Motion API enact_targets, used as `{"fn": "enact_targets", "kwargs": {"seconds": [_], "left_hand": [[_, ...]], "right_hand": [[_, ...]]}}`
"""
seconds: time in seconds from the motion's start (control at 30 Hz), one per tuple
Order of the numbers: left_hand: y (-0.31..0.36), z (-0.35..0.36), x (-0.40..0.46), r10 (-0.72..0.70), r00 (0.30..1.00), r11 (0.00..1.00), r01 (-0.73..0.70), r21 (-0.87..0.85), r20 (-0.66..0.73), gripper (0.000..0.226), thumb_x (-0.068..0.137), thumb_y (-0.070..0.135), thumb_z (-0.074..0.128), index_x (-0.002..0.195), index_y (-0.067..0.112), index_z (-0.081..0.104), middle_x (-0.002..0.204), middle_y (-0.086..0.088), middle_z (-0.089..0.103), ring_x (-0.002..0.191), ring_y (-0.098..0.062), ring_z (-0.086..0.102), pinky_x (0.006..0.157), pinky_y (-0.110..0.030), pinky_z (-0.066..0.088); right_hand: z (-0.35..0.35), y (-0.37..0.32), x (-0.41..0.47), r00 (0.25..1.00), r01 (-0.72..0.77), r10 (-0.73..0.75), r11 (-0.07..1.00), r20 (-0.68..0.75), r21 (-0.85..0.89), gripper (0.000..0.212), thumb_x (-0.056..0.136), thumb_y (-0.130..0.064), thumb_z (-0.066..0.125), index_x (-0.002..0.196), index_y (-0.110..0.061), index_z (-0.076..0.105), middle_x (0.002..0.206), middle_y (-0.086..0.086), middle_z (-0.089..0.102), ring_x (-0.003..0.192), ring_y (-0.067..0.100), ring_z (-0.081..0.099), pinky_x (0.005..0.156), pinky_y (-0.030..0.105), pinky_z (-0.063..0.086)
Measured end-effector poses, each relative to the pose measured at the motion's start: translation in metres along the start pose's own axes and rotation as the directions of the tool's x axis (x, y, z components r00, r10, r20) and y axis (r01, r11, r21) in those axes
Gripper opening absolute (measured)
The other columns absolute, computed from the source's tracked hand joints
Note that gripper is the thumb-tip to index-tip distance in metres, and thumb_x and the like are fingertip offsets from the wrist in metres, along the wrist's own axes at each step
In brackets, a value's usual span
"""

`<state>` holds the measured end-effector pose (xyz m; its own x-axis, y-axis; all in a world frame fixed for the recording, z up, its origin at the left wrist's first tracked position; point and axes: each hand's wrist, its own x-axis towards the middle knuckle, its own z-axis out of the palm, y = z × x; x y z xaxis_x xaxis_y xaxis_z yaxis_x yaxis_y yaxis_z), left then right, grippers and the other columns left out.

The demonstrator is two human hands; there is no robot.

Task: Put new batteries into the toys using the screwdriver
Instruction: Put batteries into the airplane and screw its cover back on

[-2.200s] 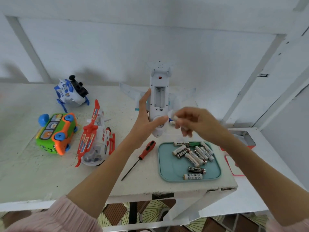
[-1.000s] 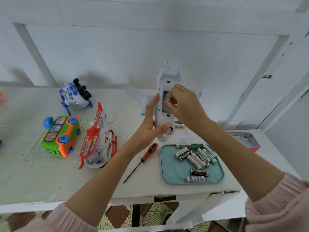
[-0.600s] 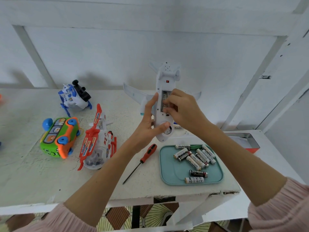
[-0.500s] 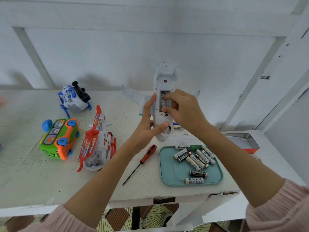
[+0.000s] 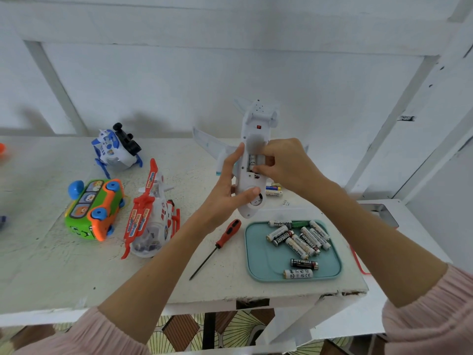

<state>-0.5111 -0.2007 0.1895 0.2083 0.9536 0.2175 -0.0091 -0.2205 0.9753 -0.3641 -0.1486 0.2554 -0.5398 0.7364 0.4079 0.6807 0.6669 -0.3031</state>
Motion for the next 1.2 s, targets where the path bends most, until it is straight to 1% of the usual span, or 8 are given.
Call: {"fn": "enact_targets", "kwargs": {"seconds": [0.17, 0.3, 0.7, 0.87, 0.93, 1.03, 1.1, 1.2], "left_hand": [[-0.001, 0.002, -0.001, -0.008, 1.000, 1.000, 0.008, 0.015, 0.016, 0.080, 0.079, 0.022, 0.065, 0.138, 0.051, 0.019, 0.136, 0.007, 0.046, 0.108, -0.013, 0.062, 0.089, -0.029, 0.052], [-0.001, 0.004, -0.003, -0.012, 1.000, 1.000, 0.011, 0.010, 0.012, 0.079, 0.080, 0.021, 0.066, 0.137, 0.052, 0.021, 0.136, 0.004, 0.046, 0.105, -0.015, 0.063, 0.087, -0.030, 0.053], [0.000, 0.010, -0.004, -0.052, 0.998, 0.999, 0.052, -0.010, 0.043, 0.079, 0.087, 0.002, 0.061, 0.146, 0.036, 0.020, 0.129, 0.011, 0.052, 0.102, -0.011, 0.065, 0.083, -0.025, 0.052], [-0.005, 0.008, -0.007, -0.058, 0.998, 0.998, 0.059, -0.010, 0.033, 0.081, 0.086, 0.007, 0.064, 0.144, 0.042, 0.020, 0.133, 0.007, 0.048, 0.104, -0.015, 0.063, 0.081, -0.026, 0.053], [-0.008, 0.007, -0.008, -0.064, 0.998, 0.998, 0.064, -0.016, 0.020, 0.080, 0.084, 0.013, 0.068, 0.139, 0.049, 0.022, 0.130, 0.014, 0.049, 0.106, -0.014, 0.062, 0.082, -0.026, 0.053], [-0.015, 0.006, -0.009, -0.088, 0.996, 0.996, 0.087, -0.034, 0.000, 0.080, 0.084, 0.014, 0.067, 0.138, 0.051, 0.022, 0.128, 0.019, 0.049, 0.106, -0.015, 0.063, 0.084, -0.031, 0.055], [-0.017, 0.007, -0.009, -0.092, 0.996, 0.995, 0.092, -0.039, -0.008, 0.080, 0.084, 0.015, 0.068, 0.137, 0.052, 0.022, 0.129, 0.017, 0.049, 0.106, -0.018, 0.063, 0.087, -0.034, 0.055], [-0.017, 0.009, -0.008, -0.095, 0.995, 0.994, 0.095, -0.057, 0.002, 0.079, 0.086, 0.007, 0.064, 0.138, 0.049, 0.021, 0.129, 0.015, 0.050, 0.107, -0.019, 0.062, 0.090, -0.034, 0.054]], "right_hand": [[0.008, 0.004, 0.003, 0.998, -0.069, 0.067, 0.991, -0.014, -0.117, 0.016, 0.082, -0.011, 0.061, 0.075, -0.001, 0.071, 0.067, 0.011, 0.066, 0.061, 0.024, 0.057, 0.063, 0.037, 0.049], [-0.005, -0.001, 0.009, 0.993, -0.064, 0.080, 0.982, 0.083, -0.177, 0.017, 0.084, -0.014, 0.061, 0.084, -0.005, 0.075, 0.076, 0.011, 0.070, 0.068, 0.023, 0.061, 0.069, 0.033, 0.049], [0.000, -0.013, -0.002, 0.964, -0.215, 0.260, 0.875, 0.048, -0.435, 0.014, 0.089, -0.019, 0.055, 0.087, -0.011, 0.065, 0.065, 0.000, 0.040, 0.068, 0.022, 0.043, 0.061, 0.029, 0.034], [0.003, 0.005, -0.013, 0.995, -0.096, 0.100, 0.986, 0.022, -0.136, 0.016, 0.086, -0.016, 0.061, 0.087, -0.008, 0.074, 0.075, 0.005, 0.069, 0.065, 0.020, 0.060, 0.057, 0.026, 0.040], [0.001, 0.010, -0.025, 0.992, -0.057, 0.074, 0.985, -0.100, 0.162, 0.014, 0.081, -0.011, 0.067, 0.094, -0.008, 0.074, 0.074, -0.001, 0.069, 0.054, 0.002, 0.057, 0.056, 0.021, 0.046], [0.005, 0.017, -0.048, 0.958, -0.017, 0.097, 0.959, -0.270, 0.284, 0.017, 0.078, -0.012, 0.070, 0.094, -0.009, 0.073, 0.071, -0.005, 0.064, 0.051, -0.001, 0.054, 0.056, 0.013, 0.046], [0.010, 0.024, -0.064, 0.968, -0.024, 0.094, 0.958, -0.233, 0.284, 0.012, 0.076, -0.008, 0.071, 0.088, -0.007, 0.073, 0.071, -0.001, 0.065, 0.053, 0.006, 0.055, 0.057, 0.011, 0.046], [0.022, 0.037, -0.086, 0.995, -0.096, 0.088, 0.960, 0.040, 0.264, 0.008, 0.074, -0.006, 0.075, 0.080, -0.010, 0.073, 0.074, -0.001, 0.066, 0.064, 0.012, 0.058, 0.062, 0.012, 0.045]]}}
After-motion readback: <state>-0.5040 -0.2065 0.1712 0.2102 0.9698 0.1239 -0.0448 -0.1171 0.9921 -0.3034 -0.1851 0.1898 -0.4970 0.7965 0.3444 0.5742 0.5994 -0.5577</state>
